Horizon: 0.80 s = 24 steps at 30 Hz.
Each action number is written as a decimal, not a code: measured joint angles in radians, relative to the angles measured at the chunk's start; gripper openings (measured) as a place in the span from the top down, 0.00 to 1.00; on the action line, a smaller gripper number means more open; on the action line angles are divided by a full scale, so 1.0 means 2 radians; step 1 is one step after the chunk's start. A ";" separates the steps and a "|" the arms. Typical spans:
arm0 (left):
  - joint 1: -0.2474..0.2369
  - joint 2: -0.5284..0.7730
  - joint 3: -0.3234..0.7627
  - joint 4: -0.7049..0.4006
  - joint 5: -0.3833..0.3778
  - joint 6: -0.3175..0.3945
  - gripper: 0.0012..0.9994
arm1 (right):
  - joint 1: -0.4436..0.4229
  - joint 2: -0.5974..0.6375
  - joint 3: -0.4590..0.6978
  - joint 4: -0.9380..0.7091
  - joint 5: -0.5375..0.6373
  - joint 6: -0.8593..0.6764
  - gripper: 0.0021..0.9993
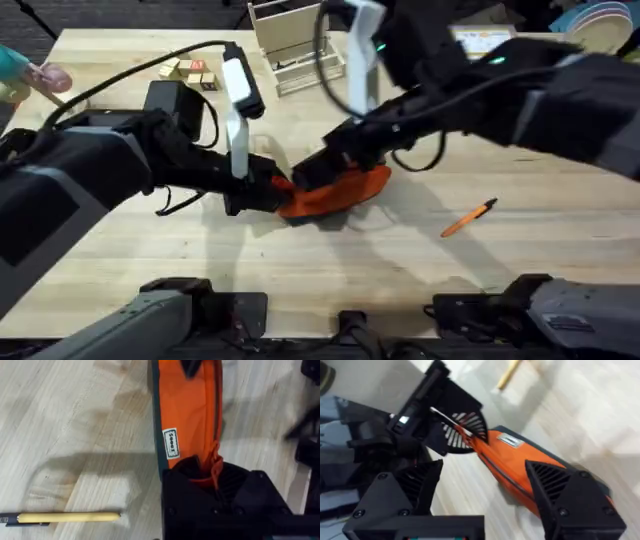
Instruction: Unzip the bag, pick up the pens from the table one at a time and place them inside, then zip the bag closed.
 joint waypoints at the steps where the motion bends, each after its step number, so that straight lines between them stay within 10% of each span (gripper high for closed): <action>1: 0.000 0.000 0.000 0.000 0.000 0.000 0.96 | -0.006 -0.008 0.000 -0.008 0.006 -0.001 0.00; 11: 0.000 0.000 0.000 0.000 0.000 0.000 0.92 | -0.024 -0.086 0.000 -0.055 0.075 -0.030 0.00; 18: 0.000 0.000 0.000 0.000 -0.002 -0.001 0.04 | -0.024 -0.118 0.001 -0.057 0.100 -0.041 0.00; 24: 0.000 0.000 0.000 0.000 -0.002 -0.002 0.01 | -0.024 -0.119 0.001 -0.068 0.103 -0.046 0.00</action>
